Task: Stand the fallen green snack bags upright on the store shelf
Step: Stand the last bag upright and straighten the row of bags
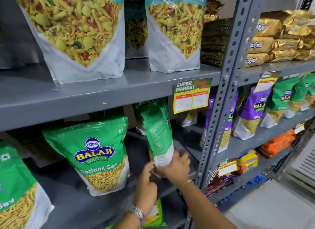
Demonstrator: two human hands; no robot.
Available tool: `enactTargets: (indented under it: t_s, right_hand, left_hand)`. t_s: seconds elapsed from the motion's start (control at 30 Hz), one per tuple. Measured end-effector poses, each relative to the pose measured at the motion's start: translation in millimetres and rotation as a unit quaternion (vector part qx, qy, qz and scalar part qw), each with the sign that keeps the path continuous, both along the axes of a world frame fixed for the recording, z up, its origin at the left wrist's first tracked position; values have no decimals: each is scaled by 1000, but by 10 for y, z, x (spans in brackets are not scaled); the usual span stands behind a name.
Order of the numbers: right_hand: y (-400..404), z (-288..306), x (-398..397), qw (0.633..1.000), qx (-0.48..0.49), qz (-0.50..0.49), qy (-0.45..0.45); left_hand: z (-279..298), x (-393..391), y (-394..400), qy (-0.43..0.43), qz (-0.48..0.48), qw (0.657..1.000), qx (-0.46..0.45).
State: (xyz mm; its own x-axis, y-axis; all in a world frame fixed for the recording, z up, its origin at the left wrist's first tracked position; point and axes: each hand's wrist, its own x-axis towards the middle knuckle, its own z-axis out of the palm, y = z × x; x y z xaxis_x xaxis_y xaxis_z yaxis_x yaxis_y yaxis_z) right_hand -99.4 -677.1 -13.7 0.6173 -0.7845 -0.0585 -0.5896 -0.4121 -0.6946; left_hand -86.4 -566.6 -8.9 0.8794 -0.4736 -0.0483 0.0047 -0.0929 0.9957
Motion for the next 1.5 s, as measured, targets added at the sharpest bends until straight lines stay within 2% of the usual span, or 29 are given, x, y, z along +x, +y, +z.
enactTargets:
  t_s: [0.1, 0.17, 0.3, 0.43, 0.5, 0.6, 0.7, 0.8, 0.9, 1.0, 1.1, 1.4, 1.5]
  right_hand:
    - [-220, -4, -41, 998, 42, 34, -24]
    - [-379, -39, -109, 991, 106, 26, -82]
    - [-495, -109, -142, 959, 202, -78, -183]
    - [-366, -78, -85, 950, 190, -187, -165]
    - [-282, -71, -110, 942, 180, -219, -182]
    - [-94, -97, -205, 919, 166, -247, -260]
    - [-39, -155, -261, 920, 167, -187, -301]
    - [-126, -183, -281, 933, 177, -120, -291]
    - [-232, -144, -273, 946, 188, -76, -253]
    - [-331, -72, -210, 956, 188, -51, -220]
    - [-416, -40, -118, 947, 225, -28, -226]
    - [-525, -82, -17, 931, 264, 19, -250]
    - [-511, -93, -31, 938, 254, 33, -234]
  left_hand:
    - [-18, 24, 40, -33, -21, 999, 23]
    - [12, 193, 6, -3, -17, 1000, 17]
    - [31, 448, -110, 25, 33, 999, 12]
    - [77, 754, -466, 40, 89, 995, -20]
    - [145, 902, -661, 46, 73, 996, -37]
    - [196, 1038, -866, 87, 10, 993, -81]
    - [209, 1077, -869, 74, -26, 996, -48]
    - [120, 1095, -779, 53, -22, 998, -40]
    - [7, 1036, -631, 27, 20, 999, -32]
    - [-192, 911, -507, -46, 41, 998, 5]
    - [-302, 832, -449, -78, 80, 993, 30]
    - [-294, 880, -434, -113, 110, 986, 60]
    - [-244, 849, -421, -107, 100, 986, 79]
